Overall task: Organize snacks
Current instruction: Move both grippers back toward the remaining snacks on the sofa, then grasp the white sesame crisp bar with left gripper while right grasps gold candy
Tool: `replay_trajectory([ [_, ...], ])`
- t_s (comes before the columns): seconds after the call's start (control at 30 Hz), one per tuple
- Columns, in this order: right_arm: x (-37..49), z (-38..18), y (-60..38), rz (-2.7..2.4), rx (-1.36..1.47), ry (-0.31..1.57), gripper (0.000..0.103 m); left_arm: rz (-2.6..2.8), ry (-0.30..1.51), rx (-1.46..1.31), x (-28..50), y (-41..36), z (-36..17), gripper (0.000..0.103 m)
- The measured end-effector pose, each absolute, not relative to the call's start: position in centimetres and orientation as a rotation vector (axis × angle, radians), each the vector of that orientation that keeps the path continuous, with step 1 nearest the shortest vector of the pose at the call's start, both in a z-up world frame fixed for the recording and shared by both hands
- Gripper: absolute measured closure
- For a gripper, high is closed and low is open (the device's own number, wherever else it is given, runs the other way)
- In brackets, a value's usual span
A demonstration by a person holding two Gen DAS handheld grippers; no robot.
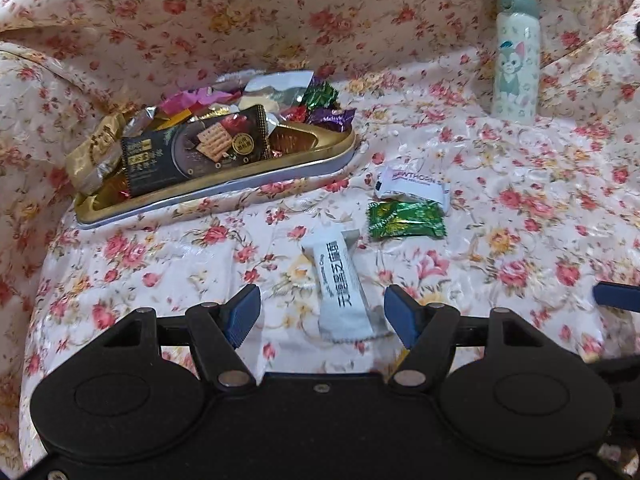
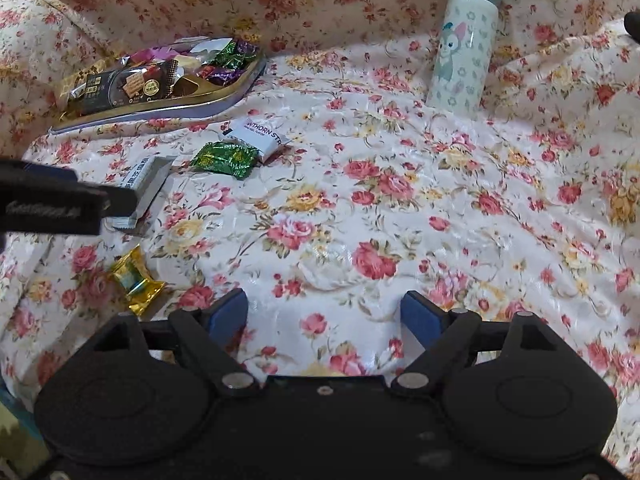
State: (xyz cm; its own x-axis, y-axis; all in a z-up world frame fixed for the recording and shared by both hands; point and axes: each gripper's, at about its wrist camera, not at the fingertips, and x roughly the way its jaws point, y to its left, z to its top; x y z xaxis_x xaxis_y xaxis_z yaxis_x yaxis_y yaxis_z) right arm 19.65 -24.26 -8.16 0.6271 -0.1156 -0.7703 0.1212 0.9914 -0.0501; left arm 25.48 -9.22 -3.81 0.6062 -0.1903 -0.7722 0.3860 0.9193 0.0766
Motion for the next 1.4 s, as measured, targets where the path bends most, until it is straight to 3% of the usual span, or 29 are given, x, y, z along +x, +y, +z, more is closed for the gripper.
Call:
replay_trajectory([
  [0.57,19.7,-8.2,-24.2,-0.127,-0.001,0.876,0.010,-0.225,0.897,0.145,28.7,-4.1,-5.8,0.028],
  [0.6,19.7,-8.2,-24.2,-0.126,-0.002,0.879,0.010,-0.222,0.895,0.143,28.8,-4.0,-5.9,0.023],
  [0.7,19.9,-7.7,-24.0,-0.115,-0.007,0.883,0.018,-0.178,0.879,0.149,28.9,-3.7,-6.5,0.003],
  [0.77,20.1,-7.3,-23.8,-0.087,0.002,0.891,0.028,-0.176,0.881,0.118,29.1,-3.1,-6.9,0.000],
  [0.93,20.5,-6.3,-22.4,0.020,0.056,0.887,0.033,-0.195,0.887,0.113,29.3,-2.8,-6.9,0.000],
  [1.2,20.8,-5.9,-17.7,0.183,-0.085,0.847,0.035,-0.192,0.898,0.111,29.4,-2.8,-6.9,0.000],
  [1.4,21.6,-7.6,-15.6,0.204,-0.219,0.869,0.051,-0.193,0.896,0.109,29.3,-2.7,-7.0,0.000],
])
